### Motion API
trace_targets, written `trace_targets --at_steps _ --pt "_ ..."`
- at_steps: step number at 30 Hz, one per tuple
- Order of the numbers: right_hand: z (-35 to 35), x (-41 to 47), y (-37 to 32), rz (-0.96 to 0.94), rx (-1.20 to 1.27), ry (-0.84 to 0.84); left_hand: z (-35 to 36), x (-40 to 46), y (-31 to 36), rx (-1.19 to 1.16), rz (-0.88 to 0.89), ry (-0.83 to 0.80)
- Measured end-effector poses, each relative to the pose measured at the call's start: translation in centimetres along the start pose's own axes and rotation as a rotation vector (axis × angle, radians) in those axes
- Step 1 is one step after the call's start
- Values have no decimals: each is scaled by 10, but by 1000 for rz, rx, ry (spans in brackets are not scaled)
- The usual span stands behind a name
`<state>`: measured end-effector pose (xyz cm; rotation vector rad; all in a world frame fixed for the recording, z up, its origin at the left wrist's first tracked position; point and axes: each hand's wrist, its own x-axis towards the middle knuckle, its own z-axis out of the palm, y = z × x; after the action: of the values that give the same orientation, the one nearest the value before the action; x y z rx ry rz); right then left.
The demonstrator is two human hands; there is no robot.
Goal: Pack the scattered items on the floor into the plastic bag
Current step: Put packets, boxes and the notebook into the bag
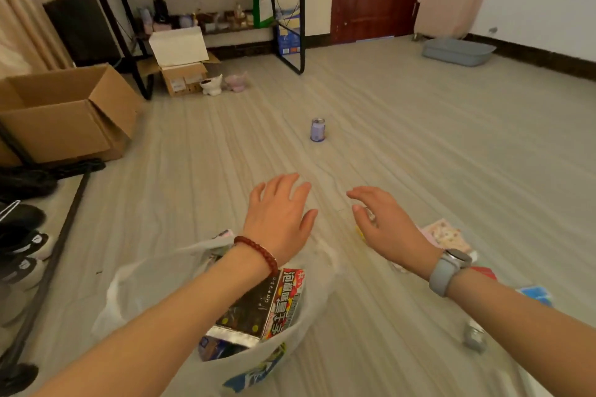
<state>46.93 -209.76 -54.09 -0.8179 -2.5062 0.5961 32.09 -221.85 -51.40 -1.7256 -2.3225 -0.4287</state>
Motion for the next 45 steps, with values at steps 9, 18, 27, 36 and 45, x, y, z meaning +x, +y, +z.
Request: trace_targets --at_steps 9,18,27,36,45 --pt "-53 -147 172 595 108 217 118 4 172 -301 204 -291" --pt "-12 -304 260 1220 39 145 273 -56 292 -489 -216 -755" --pt "18 -303 279 1223 -153 -65 329 -32 325 -413 -287 -692" --pt "4 -256 235 946 328 197 228 -5 265 -533 -4 -496" --pt "-15 -114 120 477 626 289 41 41 131 -352 97 -173"
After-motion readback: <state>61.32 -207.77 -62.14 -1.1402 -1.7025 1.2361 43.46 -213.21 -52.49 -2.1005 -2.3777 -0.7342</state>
